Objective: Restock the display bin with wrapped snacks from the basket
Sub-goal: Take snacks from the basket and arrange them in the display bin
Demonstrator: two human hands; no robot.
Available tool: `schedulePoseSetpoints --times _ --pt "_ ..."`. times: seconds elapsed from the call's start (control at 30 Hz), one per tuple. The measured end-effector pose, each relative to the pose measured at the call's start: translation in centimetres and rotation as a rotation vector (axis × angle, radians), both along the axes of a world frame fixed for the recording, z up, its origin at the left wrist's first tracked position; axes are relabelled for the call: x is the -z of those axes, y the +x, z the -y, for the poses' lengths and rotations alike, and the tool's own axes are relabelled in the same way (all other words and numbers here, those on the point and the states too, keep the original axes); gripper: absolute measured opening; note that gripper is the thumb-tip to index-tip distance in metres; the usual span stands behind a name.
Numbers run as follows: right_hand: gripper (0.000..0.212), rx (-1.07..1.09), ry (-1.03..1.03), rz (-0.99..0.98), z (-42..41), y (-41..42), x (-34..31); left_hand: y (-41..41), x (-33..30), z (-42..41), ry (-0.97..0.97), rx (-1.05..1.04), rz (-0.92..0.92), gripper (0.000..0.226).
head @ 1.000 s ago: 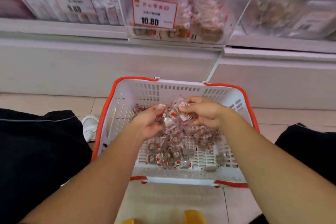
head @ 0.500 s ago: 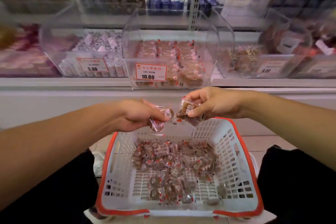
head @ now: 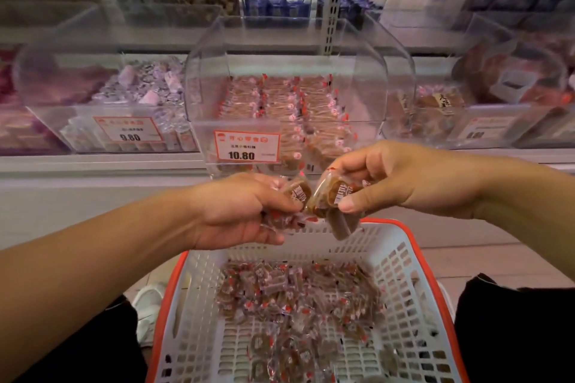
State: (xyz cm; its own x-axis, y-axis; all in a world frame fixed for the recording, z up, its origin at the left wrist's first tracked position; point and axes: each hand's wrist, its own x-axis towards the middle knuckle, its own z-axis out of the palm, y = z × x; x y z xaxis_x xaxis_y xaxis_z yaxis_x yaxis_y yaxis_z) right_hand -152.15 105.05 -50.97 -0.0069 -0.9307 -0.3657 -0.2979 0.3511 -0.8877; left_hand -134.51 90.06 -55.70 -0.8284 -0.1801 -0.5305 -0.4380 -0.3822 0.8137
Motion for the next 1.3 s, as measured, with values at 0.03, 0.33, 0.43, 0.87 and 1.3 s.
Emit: schedulePoseSetpoints --times 0.03,0.33,0.43,0.87,1.3 --pt "0.028 0.004 0.012 0.030 0.1 -0.2 0.0 -0.4 0.0 0.1 -0.001 -0.004 -0.011 0.030" --pt "0.032 0.081 0.104 0.144 0.8 -0.5 0.4 -0.7 -0.9 1.0 0.148 0.101 -0.037 0.041" --pt "0.032 0.050 0.038 0.205 0.7 -0.1 0.3 -0.1 -1.1 0.8 0.205 0.151 -0.057 0.036" --pt "0.051 -0.006 -0.205 -0.090 1.2 0.8 -0.3 1.8 -2.4 0.7 0.183 0.358 -0.125 0.027" --pt "0.066 0.005 -0.255 -0.430 1.3 2.2 -0.1 1.3 -2.3 0.9 0.120 0.326 -0.119 0.029"
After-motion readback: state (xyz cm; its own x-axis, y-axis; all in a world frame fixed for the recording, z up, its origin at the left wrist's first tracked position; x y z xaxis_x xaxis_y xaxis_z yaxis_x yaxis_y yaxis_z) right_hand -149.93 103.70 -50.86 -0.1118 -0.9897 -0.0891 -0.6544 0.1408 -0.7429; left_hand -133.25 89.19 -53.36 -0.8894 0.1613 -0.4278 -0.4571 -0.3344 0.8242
